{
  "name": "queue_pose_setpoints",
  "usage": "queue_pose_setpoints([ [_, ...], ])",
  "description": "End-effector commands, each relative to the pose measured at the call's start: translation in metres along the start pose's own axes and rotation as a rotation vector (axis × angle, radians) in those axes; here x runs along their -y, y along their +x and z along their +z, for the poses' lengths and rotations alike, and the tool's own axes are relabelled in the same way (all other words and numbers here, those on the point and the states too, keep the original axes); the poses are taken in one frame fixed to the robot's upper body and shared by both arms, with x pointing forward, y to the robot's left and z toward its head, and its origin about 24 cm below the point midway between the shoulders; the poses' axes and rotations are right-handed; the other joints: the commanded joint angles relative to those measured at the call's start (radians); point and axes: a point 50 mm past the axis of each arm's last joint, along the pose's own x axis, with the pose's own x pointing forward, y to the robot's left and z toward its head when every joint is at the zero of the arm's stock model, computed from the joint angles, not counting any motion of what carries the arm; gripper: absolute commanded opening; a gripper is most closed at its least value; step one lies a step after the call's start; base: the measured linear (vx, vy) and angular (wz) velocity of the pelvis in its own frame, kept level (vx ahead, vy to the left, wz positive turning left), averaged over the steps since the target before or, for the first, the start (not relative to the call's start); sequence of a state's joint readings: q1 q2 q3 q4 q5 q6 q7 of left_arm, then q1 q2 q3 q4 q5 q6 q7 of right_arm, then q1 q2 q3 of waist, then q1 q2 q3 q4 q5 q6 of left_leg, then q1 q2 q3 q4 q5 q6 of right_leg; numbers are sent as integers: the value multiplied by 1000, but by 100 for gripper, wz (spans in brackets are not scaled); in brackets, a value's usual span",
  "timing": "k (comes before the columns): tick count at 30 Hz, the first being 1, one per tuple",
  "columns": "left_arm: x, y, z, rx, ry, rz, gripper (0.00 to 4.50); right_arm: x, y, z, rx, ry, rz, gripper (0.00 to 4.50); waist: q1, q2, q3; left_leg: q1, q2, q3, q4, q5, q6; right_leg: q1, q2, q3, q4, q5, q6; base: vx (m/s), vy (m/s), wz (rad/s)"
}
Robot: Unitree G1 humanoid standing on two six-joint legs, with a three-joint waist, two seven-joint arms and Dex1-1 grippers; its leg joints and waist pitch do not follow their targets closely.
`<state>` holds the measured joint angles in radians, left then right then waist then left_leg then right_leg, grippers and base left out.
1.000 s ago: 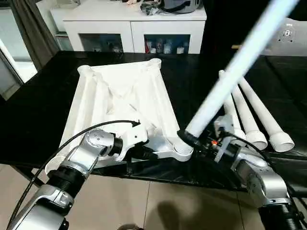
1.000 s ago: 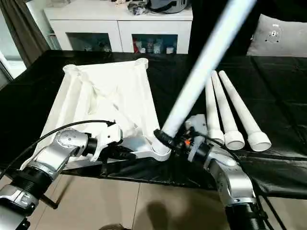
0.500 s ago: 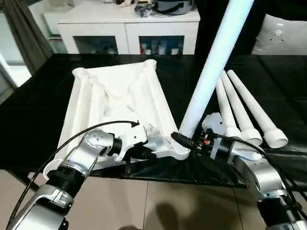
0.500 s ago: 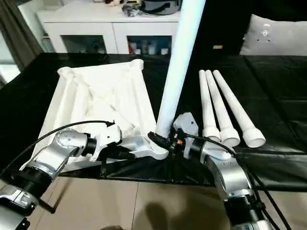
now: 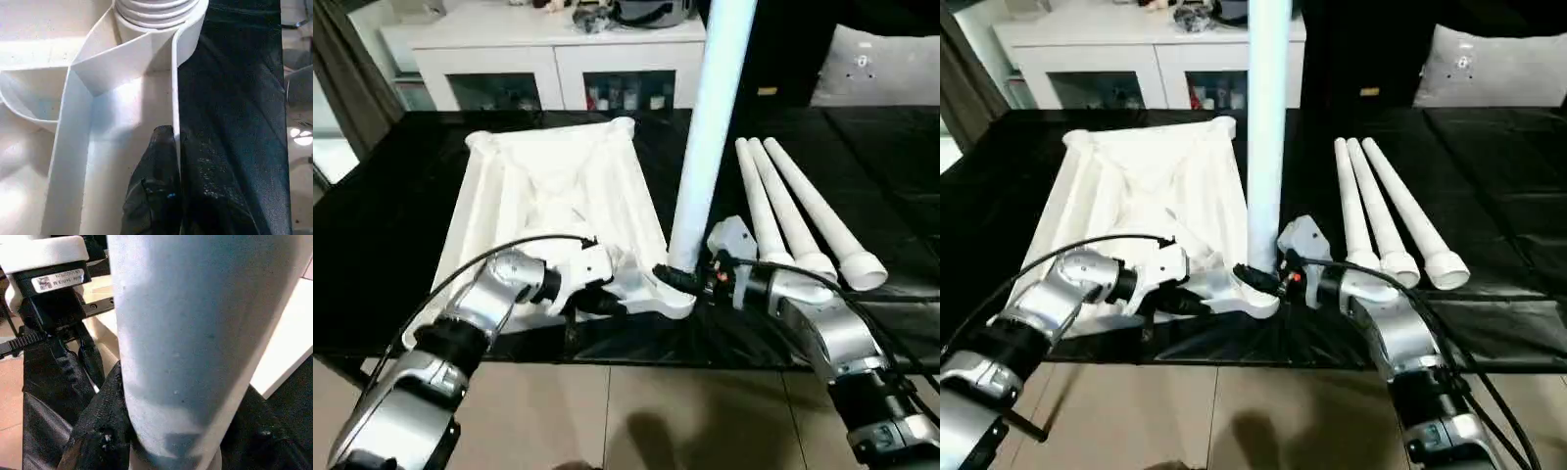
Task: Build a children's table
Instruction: Insert table leg to table base
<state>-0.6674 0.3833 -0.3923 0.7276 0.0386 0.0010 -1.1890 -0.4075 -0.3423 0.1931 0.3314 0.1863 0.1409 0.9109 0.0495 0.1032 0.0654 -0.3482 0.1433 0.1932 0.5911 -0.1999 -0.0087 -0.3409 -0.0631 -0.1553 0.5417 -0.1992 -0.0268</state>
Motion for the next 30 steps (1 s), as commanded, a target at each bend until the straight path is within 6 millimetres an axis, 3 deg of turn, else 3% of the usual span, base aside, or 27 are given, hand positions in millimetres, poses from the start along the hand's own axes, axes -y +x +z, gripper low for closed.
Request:
queue_pose_setpoints([
  [1,-14,-9,20,23,76,61,0,-14,-1,-49,-219,125,30,189,-11,0,-25,50,116,-95,-103,-735,-72,-21,-144,67,-106,-680,-17,0,0,0],
  [7,-15,-14,14,28,36,68,0,-15,3,-52,-215,171,2,189,-21,3,-17,56,114,-96,-103,-772,-76,-25,-141,49,-115,-727,0,0,0,0],
  [9,-12,-15,10,44,-13,87,0,-15,4,-53,-204,193,-32,189,-26,6,-15,45,122,-96,-124,-822,-89,-15,-129,43,-97,-708,5,0,0,0],
  [11,-9,-15,4,41,-54,132,0,-15,5,-54,-207,188,-70,189,-16,13,-17,11,137,-91,-173,-884,-116,15,-111,59,-28,-619,-23,0,0,0],
  [12,-9,-15,4,41,-54,132,0,-15,5,-54,-207,188,-70,189,7,21,-24,-13,146,-66,-229,-907,-155,33,-92,83,70,-440,-87,-50,-30,4],
  [13,-4,-15,1,55,-107,179,0,-12,7,-55,-202,201,-133,189,14,-21,-27,31,106,-57,-178,-795,-170,-27,-118,123,-2,-506,-99,8,-66,10],
  [14,-1,-14,0,62,-136,205,0,-9,8,-55,-200,209,-172,189,15,-51,-30,72,71,-60,-96,-624,-131,-74,-168,140,-75,-627,-104,8,-66,10],
  [15,1,-14,-1,68,-163,227,0,-7,9,-56,-197,218,-209,189,19,-66,-20,97,35,-60,18,-395,-54,-93,-216,144,-147,-768,-83,49,-59,-14],
  [16,5,-13,-1,69,-179,245,0,-5,11,-55,-192,229,-244,189,26,-56,-6,-44,19,-91,33,-23,25,26,-212,115,-106,-818,-25,66,15,-51],
  [17,10,-10,1,58,-183,274,0,1,15,-54,-180,245,-312,189,35,-25,-18,-50,41,-106,-13,-27,11,43,-192,99,-94,-717,-34,66,15,-51],
  [18,10,-10,1,58,-183,274,0,1,15,-54,-180,245,-312,189,15,-22,-21,-33,86,-117,-80,-171,18,10,-113,69,-63,-516,-44,59,53,-30],
  [19,16,-4,8,63,-194,306,0,7,21,-51,-166,265,-385,189,-8,-23,-26,10,119,-124,-93,-424,-16,-8,-106,72,-49,-486,-62,0,0,0],
  [20,19,0,13,77,-204,319,0,9,24,-50,-160,274,-415,189,-15,-5,-27,23,118,-122,-95,-514,-41,-8,-114,74,-45,-473,-93,0,0,0],
  [21,22,5,20,98,-221,335,0,12,27,-48,-154,282,-452,189,-25,-5,-26,31,108,-117,-98,-591,-61,-7,-118,75,-57,-456,-110,0,0,0],
  [22,25,12,28,108,-224,342,0,13,31,-47,-150,288,-477,189,-33,-13,-18,28,102,-115,-104,-624,-55,-3,-120,70,-70,-485,-98,0,0,0],
  [23,25,12,28,108,-224,342,0,13,31,-47,-150,288,-477,189,-34,-10,-13,26,100,-119,-105,-650,-55,-1,-121,62,-74,-516,-82,0,0,0],
  [24,26,19,33,109,-221,356,0,13,36,-45,-148,292,-484,189,-41,-19,-11,24,98,-123,-109,-683,-53,3,-120,52,-79,-566,-44,0,0,0],
  [25,27,24,36,105,-216,366,0,11,41,-43,-147,295,-475,189,-48,-16,-11,28,97,-124,-110,-711,-55,2,-119,49,-84,-593,-23,0,0,0],
  [27,28,27,39,91,-197,387,0,5,49,-43,-151,302,-440,189,-55,-17,-13,36,90,-120,-107,-706,-50,-4,-123,53,-92,-607,-20,0,0,0],
  [30,30,25,41,79,-189,394,0,2,52,-45,-161,314,-436,189,-58,-17,-8,24,89,-124,-110,-686,-44,0,-129,51,-98,-643,-6,0,0,0],
])
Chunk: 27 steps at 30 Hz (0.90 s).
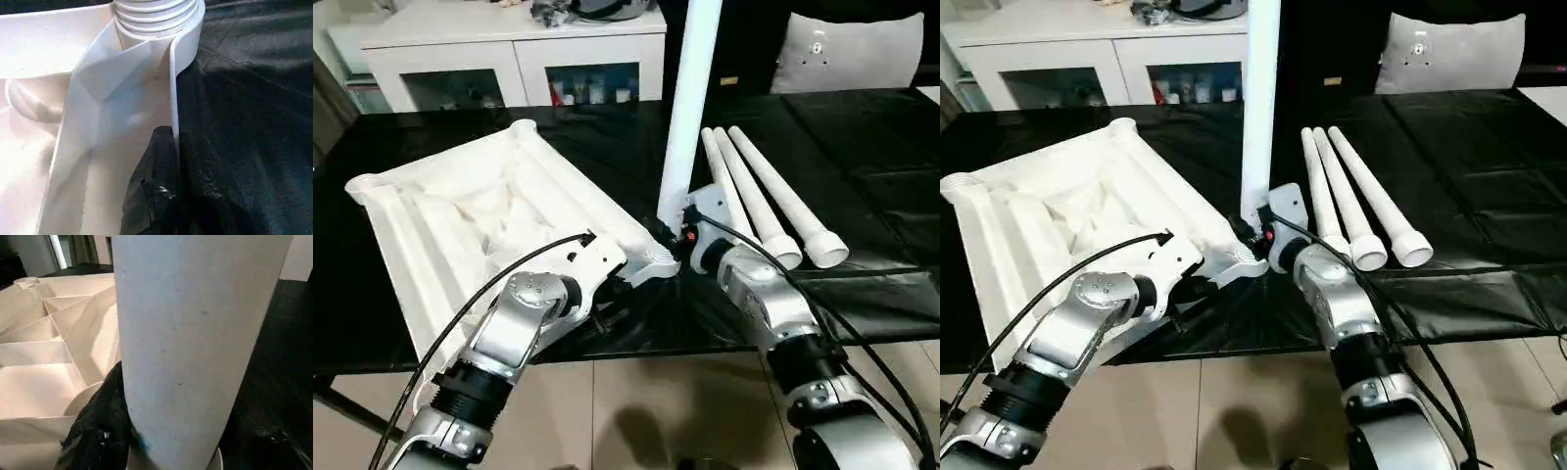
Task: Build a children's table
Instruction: Insert table leg to table base
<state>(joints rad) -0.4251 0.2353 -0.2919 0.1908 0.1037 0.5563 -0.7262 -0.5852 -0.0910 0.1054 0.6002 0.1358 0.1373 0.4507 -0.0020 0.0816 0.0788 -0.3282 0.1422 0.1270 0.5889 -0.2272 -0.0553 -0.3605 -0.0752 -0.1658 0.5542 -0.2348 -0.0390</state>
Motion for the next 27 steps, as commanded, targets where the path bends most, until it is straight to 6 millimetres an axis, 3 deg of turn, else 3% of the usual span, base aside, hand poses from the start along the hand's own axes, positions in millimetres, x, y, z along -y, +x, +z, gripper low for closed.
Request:
queue_pose_setpoints([
  [1,11,0,19,55,48,-25,0,-2,-10,-61,-254,106,-59,189,-8,4,-23,4,92,-58,-109,-662,-1,20,-118,61,-109,-608,8,0,0,0],
  [6,10,-2,18,44,41,-1,0,-3,-8,-62,-247,122,-65,189,-25,9,-16,11,89,-59,-113,-716,-3,13,-109,47,-116,-629,19,0,0,0],
  [8,9,-2,17,43,42,11,0,-4,-7,-62,-238,145,-55,189,-24,14,-14,1,98,-63,-128,-740,-5,25,-106,50,-103,-589,19,0,0,0],
  [9,8,-2,17,44,44,15,0,-4,-7,-61,-234,149,-54,224,-20,14,-14,2,100,-61,-135,-752,-7,22,-106,58,-97,-574,11,0,0,0],
  [11,5,-4,18,51,53,20,0,-3,-7,-61,-233,141,-54,224,-20,12,-13,9,92,-58,-129,-747,-12,14,-111,56,-108,-605,7,0,0,0],
  [12,4,-5,19,53,54,20,0,-2,-7,-60,-230,131,-61,248,-22,10,-12,10,90,-58,-126,-736,-9,13,-112,54,-112,-620,11,0,0,0],
  [14,0,-7,20,62,55,26,0,1,-8,-60,-217,120,-72,265,-24,9,-13,6,87,-59,-119,-699,-1,16,-115,46,-122,-655,30,0,0,0],
  [16,-4,-8,22,76,57,35,0,4,-11,-58,-187,114,-76,296,-13,2,-20,21,78,-45,-103,-624,13,0,-120,56,-137,-653,24,0,0,0],
  [17,-5,-8,21,77,59,39,0,4,-12,-57,-178,113,-70,296,-12,-1,-19,22,73,-42,-97,-587,20,-3,-124,55,-143,-661,20,0,0,0],
  [18,-5,-8,21,77,59,39,0,5,-12,-57,-177,113,-69,308,-10,-1,-18,20,68,-39,-91,-551,29,-2,-127,53,-149,-670,18,0,0,0],
  [19,-8,-8,21,79,63,44,0,5,-14,-56,-160,109,-57,313,-4,2,-21,1,76,-44,-95,-488,42,16,-128,56,-143,-642,16,0,0,0],
  [20,-9,-8,20,81,65,46,0,6,-16,-55,-144,106,-45,326,0,1,-21,-2,79,-44,-97,-474,45,16,-127,60,-141,-618,12,0,0,0],
  [21,-10,-8,19,84,70,47,0,6,-19,-54,-126,102,-28,326,12,1,-26,-1,86,-42,-99,-444,48,17,-129,70,-135,-560,-9,0,0,0],
  [24,-14,-7,14,84,81,43,0,6,-27,-52,-86,81,15,358,34,0,-36,-22,104,-39,-106,-311,73,29,-127,91,-96,-337,-97,0,0,0],
  [27,-18,-8,8,60,85,27,0,10,-39,-53,-89,21,36,378,47,-2,-40,-20,107,-29,-104,-284,75,26,-124,101,-87,-330,-129,0,0,0],
])
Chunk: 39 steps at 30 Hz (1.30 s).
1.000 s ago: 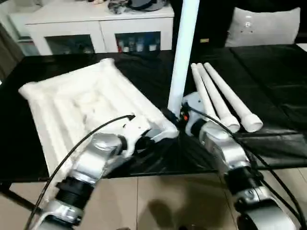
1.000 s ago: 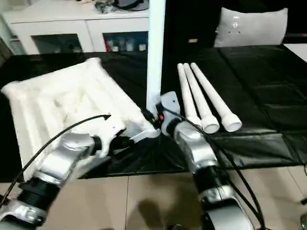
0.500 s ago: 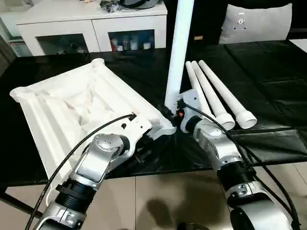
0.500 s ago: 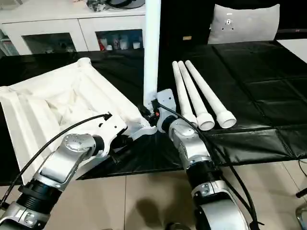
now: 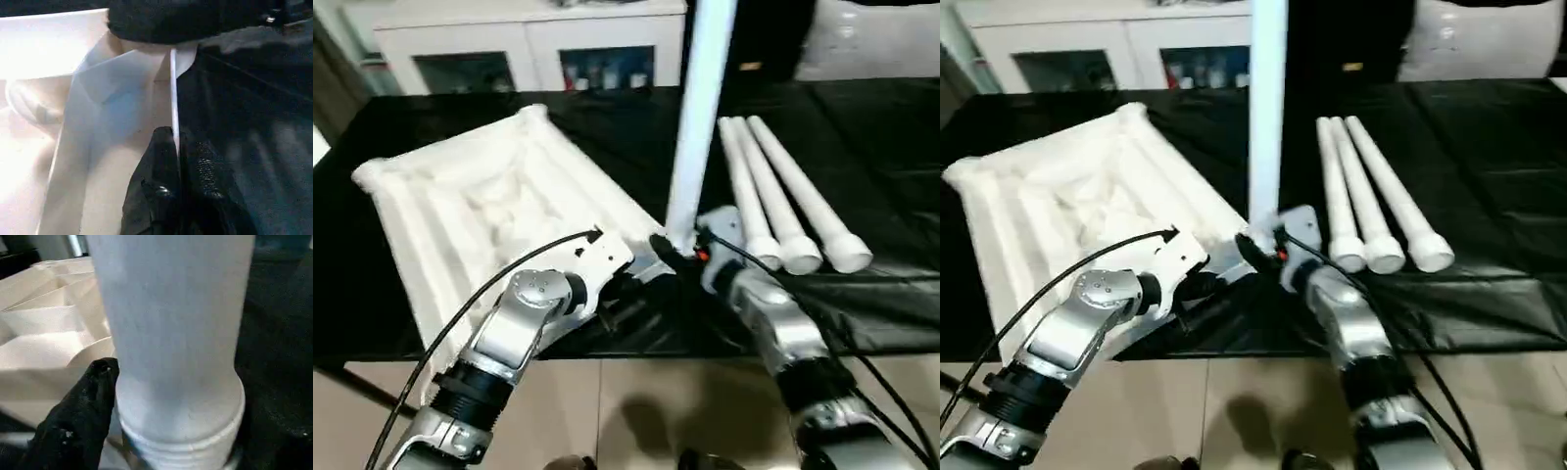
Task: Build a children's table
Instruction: Insert table leg to table base, then rotate leg to tighten
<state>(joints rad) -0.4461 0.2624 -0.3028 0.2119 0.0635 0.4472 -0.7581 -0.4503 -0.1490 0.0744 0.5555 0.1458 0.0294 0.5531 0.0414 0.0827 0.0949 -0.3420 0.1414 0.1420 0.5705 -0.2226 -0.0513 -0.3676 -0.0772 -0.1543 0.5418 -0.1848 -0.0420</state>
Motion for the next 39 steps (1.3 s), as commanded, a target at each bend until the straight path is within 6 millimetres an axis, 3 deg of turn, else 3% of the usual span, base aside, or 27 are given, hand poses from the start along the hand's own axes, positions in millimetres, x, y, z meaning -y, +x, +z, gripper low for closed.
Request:
queue_pose_setpoints([
  [1,-16,-7,-2,-21,22,65,0,-2,-11,-26,-118,18,15,396,8,-6,-59,-2,104,-36,-83,-278,72,31,-122,95,-76,-390,-130,63,-9,3],
  [2,-17,-8,-2,-22,24,63,0,-1,-13,-26,-119,8,18,403,10,-5,-62,-2,104,-35,-81,-258,73,32,-122,97,-72,-373,-139,63,-9,3],
  [4,-18,-8,-3,-25,27,60,0,0,-15,-25,-118,-4,23,422,15,-6,-78,-15,105,-29,-70,-135,110,43,-118,96,-47,-218,-176,36,-7,2],
  [5,-19,-9,-3,-28,32,54,0,0,-17,-23,-114,-15,29,432,16,-5,-82,-16,103,-27,-65,-102,120,42,-117,97,-40,-172,-187,74,-18,1],
  [6,-21,-10,-5,-38,44,47,0,1,-20,-20,-105,-24,41,432,19,-5,-95,-21,97,-25,-49,-7,150,44,-116,97,-18,-38,-207,76,-20,1],
  [7,-23,-10,-7,-46,57,37,0,2,-22,-15,-92,-35,53,445,21,-5,-98,-24,95,-25,-42,44,174,42,-112,96,-9,35,-216,107,-32,2],
  [8,-24,-11,-8,-51,66,29,0,2,-24,-12,-84,-42,61,448,22,-7,-106,-25,90,-24,-30,127,224,41,-108,94,9,156,-231,69,-23,2],
  [9,-24,-11,-9,-53,68,27,0,2,-25,-12,-82,-44,62,448,23,-10,-108,-33,83,-24,-22,160,250,44,-108,93,14,206,-231,55,-25,4],
  [10,-26,-13,-13,-69,103,-14,0,5,-29,0,-65,-82,82,448,29,-9,-118,-37,81,-26,-4,221,293,36,-105,92,34,307,-243,0,0,0],
  [11,-26,-14,-13,-71,106,-19,0,5,-29,1,-64,-86,84,448,28,-12,-118,-43,79,-26,0,230,302,37,-103,92,40,331,-239,0,0,0],
  [13,-27,-15,-16,-83,126,-44,0,7,-31,8,-55,-109,99,448,30,-7,-110,-50,86,-25,0,175,305,30,-104,83,29,237,-223,0,0,0],
  [14,-27,-17,-18,-96,143,-64,0,8,-33,13,-48,-131,113,448,32,-6,-101,-51,87,-23,-5,83,276,32,-106,82,9,81,-199,0,0,0],
  [15,-27,-18,-20,-105,154,-77,0,9,-34,17,-43,-145,123,448,34,-7,-100,-49,86,-22,-8,45,255,33,-106,80,0,1,-184,0,0,0],
  [16,-27,-19,-22,-115,181,-106,0,11,-36,24,-38,-170,145,448,37,-3,-88,-41,86,-19,-18,-42,192,30,-101,80,-25,-209,-136,-55,-24,3],
  [19,-26,-22,-25,-124,223,-160,0,12,-40,37,-32,-210,193,448,38,-4,-76,-25,92,-18,-34,-152,118,25,-98,84,-46,-395,-87,-18,-8,1],
  [20,-26,-22,-25,-124,223,-160,0,12,-40,37,-32,-210,193,448,38,-5,-75,-23,91,-18,-36,-171,108,27,-99,84,-48,-423,-77,0,0,0],
  [21,-26,-22,-25,-125,226,-165,0,12,-40,38,-33,-214,198,448,39,-5,-76,-21,91,-19,-39,-179,99,29,-101,86,-50,-437,-69,0,0,0],
  [23,-24,-24,-26,-131,263,-228,0,10,-43,44,-56,-262,268,448,48,-5,-90,-24,94,-22,-37,-125,100,35,-101,90,-38,-348,-72,0,0,0],
  [26,-20,-27,-29,-146,323,-314,0,7,-44,42,-108,-308,357,448,56,-2,-102,-28,98,-23,-27,-36,132,35,-100,90,-11,-167,-128,0,0,0],
  [29,-17,-27,-30,-149,344,-351,0,4,-44,38,-137,-308,411,448,62,-2,-108,-33,96,-21,-18,10,167,37,-101,86,-2,-81,-156,0,0,0],
  [32,-16,-27,-29,-153,356,-375,0,3,-43,35,-152,-301,432,448,73,-2,-111,-34,98,-20,-16,24,177,37,-101,85,2,-70,-161,0,0,0],
  [39,-16,-26,-27,-152,388,-407,0,-1,-32,30,-152,-252,470,408,83,-3,-112,-33,100,-20,-17,-6,144,36,-103,85,-1,-126,-156,0,0,0],
])
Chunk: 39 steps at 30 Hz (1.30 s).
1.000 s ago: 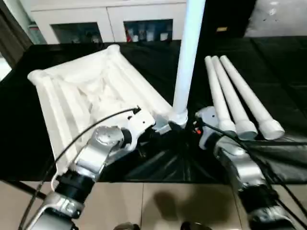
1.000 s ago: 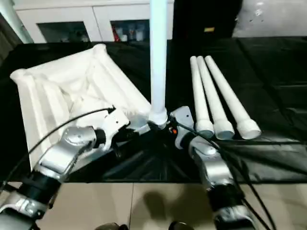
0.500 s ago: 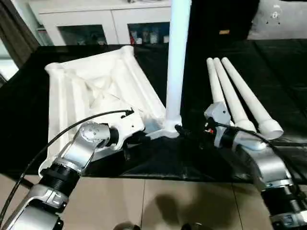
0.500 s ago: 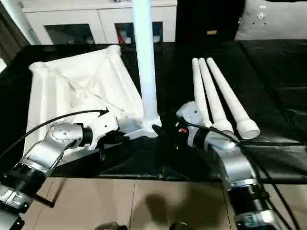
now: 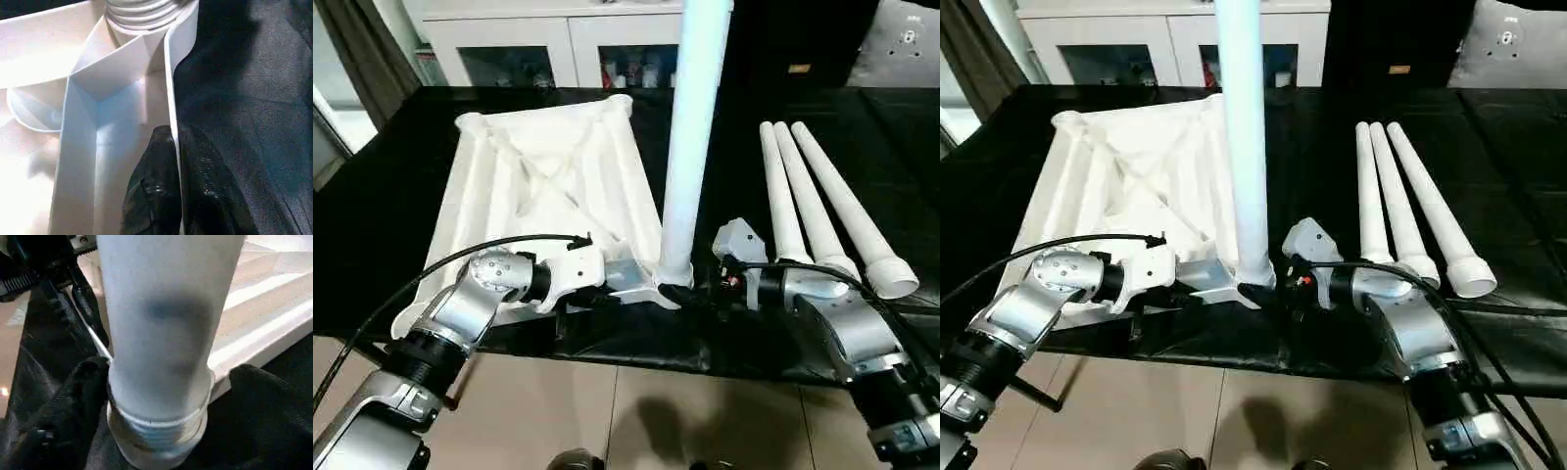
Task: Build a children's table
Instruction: Rotate leg to tighten
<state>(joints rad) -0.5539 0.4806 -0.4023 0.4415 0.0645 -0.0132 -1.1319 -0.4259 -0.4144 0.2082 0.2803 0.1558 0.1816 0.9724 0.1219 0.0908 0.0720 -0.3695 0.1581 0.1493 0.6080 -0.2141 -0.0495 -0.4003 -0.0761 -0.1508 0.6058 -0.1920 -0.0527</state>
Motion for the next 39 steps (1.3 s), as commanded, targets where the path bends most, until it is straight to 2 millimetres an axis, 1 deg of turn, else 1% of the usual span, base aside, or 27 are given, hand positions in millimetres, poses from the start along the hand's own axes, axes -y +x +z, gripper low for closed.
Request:
queue_pose_setpoints([
  [1,12,7,-11,-81,18,-91,0,-4,5,3,7,-9,46,394,3,-12,-90,-4,84,-28,-54,-17,139,70,-105,82,-65,-120,-144,0,0,0],
  [2,11,7,-11,-80,18,-92,0,-5,6,2,7,-2,58,370,5,-13,-91,-4,82,-27,-54,-18,138,71,-105,82,-65,-121,-142,0,0,0],
  [6,11,6,-12,-81,18,-97,0,-5,6,1,9,12,74,360,10,-14,-92,-5,82,-26,-52,-8,137,69,-104,83,-63,-116,-139,0,0,0],
  [8,12,6,-13,-83,17,-102,0,-5,5,-1,10,23,83,331,12,-12,-93,-4,82,-26,-52,-13,136,69,-104,82,-65,-125,-137,0,0,0],
  [10,12,6,-13,-81,13,-108,0,-5,6,-4,13,46,96,323,15,-13,-95,-3,82,-26,-51,-15,132,68,-103,82,-64,-129,-134,0,0,0],
  [13,13,7,-13,-73,4,-113,0,-7,6,-7,19,71,104,289,19,-14,-96,-3,83,-26,-52,-23,131,68,-104,81,-65,-136,-129,0,0,0],
  [16,15,8,-13,-55,-18,-119,0,-10,7,-10,22,103,114,277,20,-16,-99,-3,83,-25,-52,-25,127,68,-104,82,-63,-133,-127,0,0,0],
  [19,18,12,-7,8,-106,-98,0,-21,16,-21,12,185,102,274,17,-17,-99,-4,85,-25,-53,-17,128,67,-104,81,-62,-123,-132,0,0,0],
  [20,18,14,-5,27,-134,-82,0,-23,19,-25,1,204,79,274,15,-19,-100,-3,88,-25,-54,-15,123,69,-107,83,-60,-118,-137,0,0,0],
  [21,18,15,-3,40,-154,-70,0,-24,22,-27,-8,218,60,274,13,-18,-98,-5,84,-25,-56,-24,121,68,-104,80,-65,-140,-133,0,0,0],
  [22,18,17,0,54,-178,-57,0,-24,26,-30,-9,236,28,273,8,-18,-95,-3,81,-23,-58,-53,109,67,-103,80,-73,-192,-121,0,0,0],
  [23,18,17,0,57,-181,-54,0,-24,26,-30,-8,240,22,273,8,-18,-95,-3,81,-23,-58,-53,109,67,-103,80,-73,-192,-121,0,0,0],
  [24,18,21,6,80,-212,-22,0,-25,35,-33,-3,283,-43,273,-2,-20,-89,0,76,-22,-65,-116,83,68,-103,76,-90,-299,-94,0,0,0],
  [25,16,28,16,118,-265,33,0,-23,47,-35,-6,326,-138,272,-14,-17,-86,3,78,-23,-70,-156,60,66,-103,75,-95,-351,-86,-58,-2,-5],
  [26,16,29,16,120,-268,36,0,-23,48,-35,-6,329,-144,272,-22,-18,-82,6,77,-24,-73,-184,49,65,-103,71,-100,-389,-80,0,0,0],
  [27,15,36,26,151,-307,84,0,-21,58,-36,-14,364,-224,272,-33,-19,-77,14,68,-22,-71,-226,35,64,-101,65,-115,-472,-55,0,0,0],
  [28,13,42,32,162,-324,131,0,-18,65,-37,-16,399,-287,272,-50,-19,-66,24,63,-23,-70,-278,21,59,-99,52,-132,-563,-34,0,0,0],
  [29,11,47,37,163,-339,173,0,-16,70,-37,-17,430,-339,272,-55,-19,-67,32,60,-24,-66,-303,16,56,-99,45,-142,-602,-16,0,0,0],
  [30,10,49,39,162,-344,195,0,-15,72,-37,-18,446,-363,272,-68,-14,-71,43,59,-24,-64,-322,14,57,-101,40,-153,-604,-2,0,0,0],
  [31,7,56,44,160,-363,257,0,-13,76,-38,-20,476,-419,272,-77,-13,-70,42,67,-28,-72,-345,21,62,-95,32,-155,-568,3,0,0,0],
  [33,3,65,52,162,-362,322,0,-8,80,-41,-32,505,-499,272,-93,-12,-70,46,78,-33,-80,-402,21,65,-94,23,-157,-522,4,0,0,0],
  [34,2,69,56,161,-349,342,0,-7,81,-43,-43,512,-528,272,-100,-13,-71,43,77,-37,-81,-423,18,70,-97,20,-155,-513,8,0,0,0],
  [35,1,71,58,160,-340,354,0,-6,82,-45,-50,517,-546,272,-102,-12,-72,43,76,-37,-81,-427,17,71,-99,21,-154,-507,9,0,0,0],
  [36,1,72,60,160,-332,362,0,-4,81,-46,-54,516,-579,272,-105,-16,-74,38,78,-38,-83,-425,21,75,-104,26,-152,-494,3,0,0,0],
  [37,1,72,62,161,-331,369,0,-3,80,-46,-37,539,-585,272,-106,-16,-75,35,76,-37,-85,-413,24,75,-107,32,-150,-479,-8,0,0,0],
  [38,1,72,63,160,-334,376,0,-3,80,-47,-26,556,-585,307,-104,-19,-75,33,76,-36,-85,-402,26,75,-110,35,-150,-475,-13,0,0,0],
  [39,-1,71,61,154,-335,385,0,-2,79,-47,-12,563,-586,328,-102,-18,-76,33,76,-34,-85,-383,30,74,-111,41,-145,-457,-30,0,0,0],
])
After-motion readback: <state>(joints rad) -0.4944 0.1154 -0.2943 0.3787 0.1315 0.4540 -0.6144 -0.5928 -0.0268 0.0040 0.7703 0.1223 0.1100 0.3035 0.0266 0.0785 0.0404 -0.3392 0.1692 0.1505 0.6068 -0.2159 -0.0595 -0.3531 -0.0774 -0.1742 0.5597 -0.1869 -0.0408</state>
